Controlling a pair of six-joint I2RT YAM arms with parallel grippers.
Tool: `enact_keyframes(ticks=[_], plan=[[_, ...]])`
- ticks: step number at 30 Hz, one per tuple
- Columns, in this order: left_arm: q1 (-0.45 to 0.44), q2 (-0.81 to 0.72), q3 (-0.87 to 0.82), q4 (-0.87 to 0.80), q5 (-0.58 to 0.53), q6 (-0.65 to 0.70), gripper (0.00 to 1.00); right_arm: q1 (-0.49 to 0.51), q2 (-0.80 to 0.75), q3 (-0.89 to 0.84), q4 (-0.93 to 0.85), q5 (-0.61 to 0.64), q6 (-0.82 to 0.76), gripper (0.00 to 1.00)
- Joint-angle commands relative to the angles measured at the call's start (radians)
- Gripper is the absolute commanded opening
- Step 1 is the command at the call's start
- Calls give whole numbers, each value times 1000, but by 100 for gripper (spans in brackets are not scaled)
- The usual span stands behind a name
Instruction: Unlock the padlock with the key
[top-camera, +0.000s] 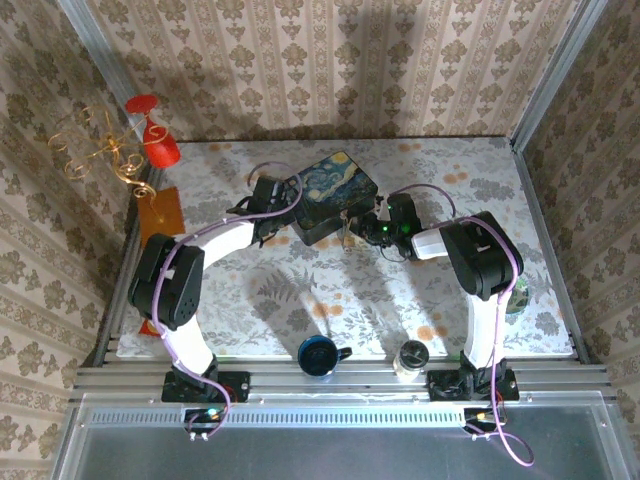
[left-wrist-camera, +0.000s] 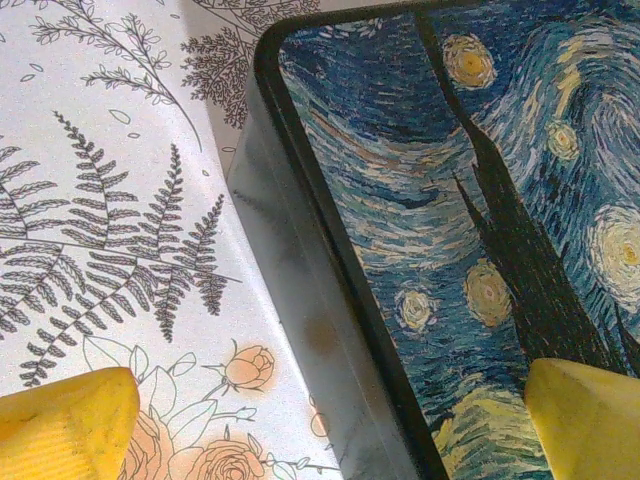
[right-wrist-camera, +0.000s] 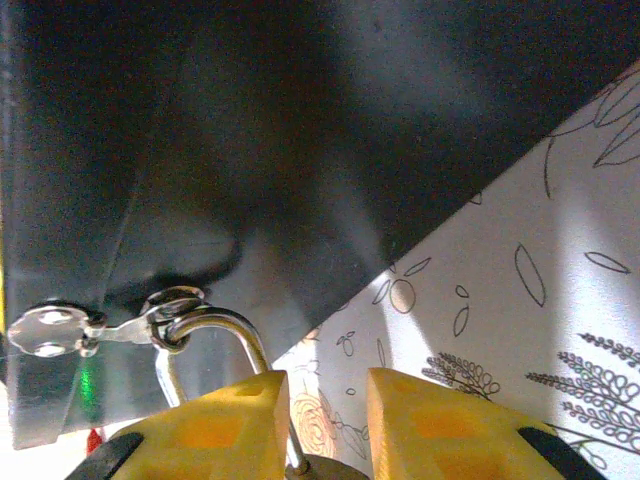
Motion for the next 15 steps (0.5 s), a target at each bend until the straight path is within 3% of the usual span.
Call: enact_keyframes(ticks=[1, 15], plan=[[-7, 39, 23, -61, -30, 31, 100, 7, -27, -22, 59, -3, 19, 28], [-17, 41, 19, -68, -33, 21, 100, 19, -4, -9, 74, -27, 17, 28]])
